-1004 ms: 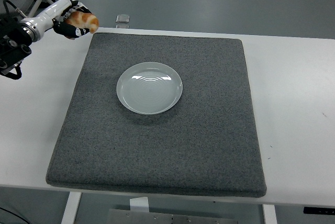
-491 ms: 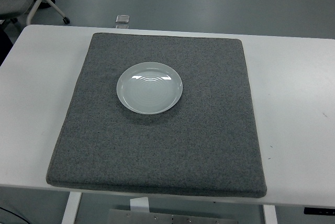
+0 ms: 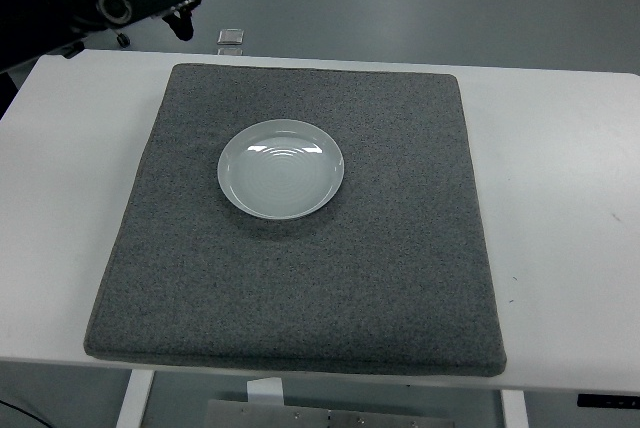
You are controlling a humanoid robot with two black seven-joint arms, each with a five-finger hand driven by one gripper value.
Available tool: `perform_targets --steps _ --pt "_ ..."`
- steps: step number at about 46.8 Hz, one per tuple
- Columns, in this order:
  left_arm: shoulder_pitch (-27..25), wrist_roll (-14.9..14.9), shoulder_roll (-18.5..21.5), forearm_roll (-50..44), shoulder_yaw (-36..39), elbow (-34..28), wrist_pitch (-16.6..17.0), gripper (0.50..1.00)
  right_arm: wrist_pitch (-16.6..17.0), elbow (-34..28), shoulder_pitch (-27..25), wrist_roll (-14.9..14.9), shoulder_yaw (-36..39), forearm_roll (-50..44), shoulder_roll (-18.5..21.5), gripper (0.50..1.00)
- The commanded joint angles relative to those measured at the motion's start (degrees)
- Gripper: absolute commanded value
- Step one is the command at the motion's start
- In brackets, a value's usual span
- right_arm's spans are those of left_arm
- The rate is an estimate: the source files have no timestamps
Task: Place the bread on the plate
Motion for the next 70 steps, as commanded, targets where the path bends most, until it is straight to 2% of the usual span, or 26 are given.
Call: perform_targets --steps 1,12,21,31,41,47,60,70 --pt "2.8 0.6 0.1 0.1 0.1 -3.2 2.1 0.5 0.0 -0.1 0.0 0.0 0.0 -0.1 0.0 0.93" --pt "9.5 1.2 2.4 0.8 0.1 -4.5 3.1 0.5 0.0 -0.1 0.0 0.0 0.0 -0.2 0.0 0.93" --pt "17.4 1.0 6.6 8.7 -0.2 -6.5 3.3 0.5 -0.1 -0.2 0.0 0.0 -0.2 -0.3 0.0 0.93" --pt "23.3 -0.1 7.6 11.3 -0.1 -6.9 6.6 0.5 -0.2 -0.3 0.1 0.0 -0.2 -0.3 0.0 0.93" --pt "26.5 -0.5 7.6 11.5 -0.2 -6.7 8.7 0.5 -0.1 -0.3 0.1 0.0 -0.1 -0.3 0.0 0.93" --pt "28.0 -2.3 7.6 11.5 -0.2 -6.2 10.3 0.5 -0.1 -0.3 0.1 0.0 0.1 -0.2 0.0 0.93" --pt "30.9 -2.4 7.6 11.4 -0.8 -4.7 11.0 0.5 -0.2 -0.3 0.0 0.0 0.0 -0.2 0.0 0.93" --pt "31.6 -2.4 7.7 11.0 -0.9 -3.7 13.9 0.5 -4.2 -0.2 0.0 0.0 0.2 0.0 0.0 0.93"
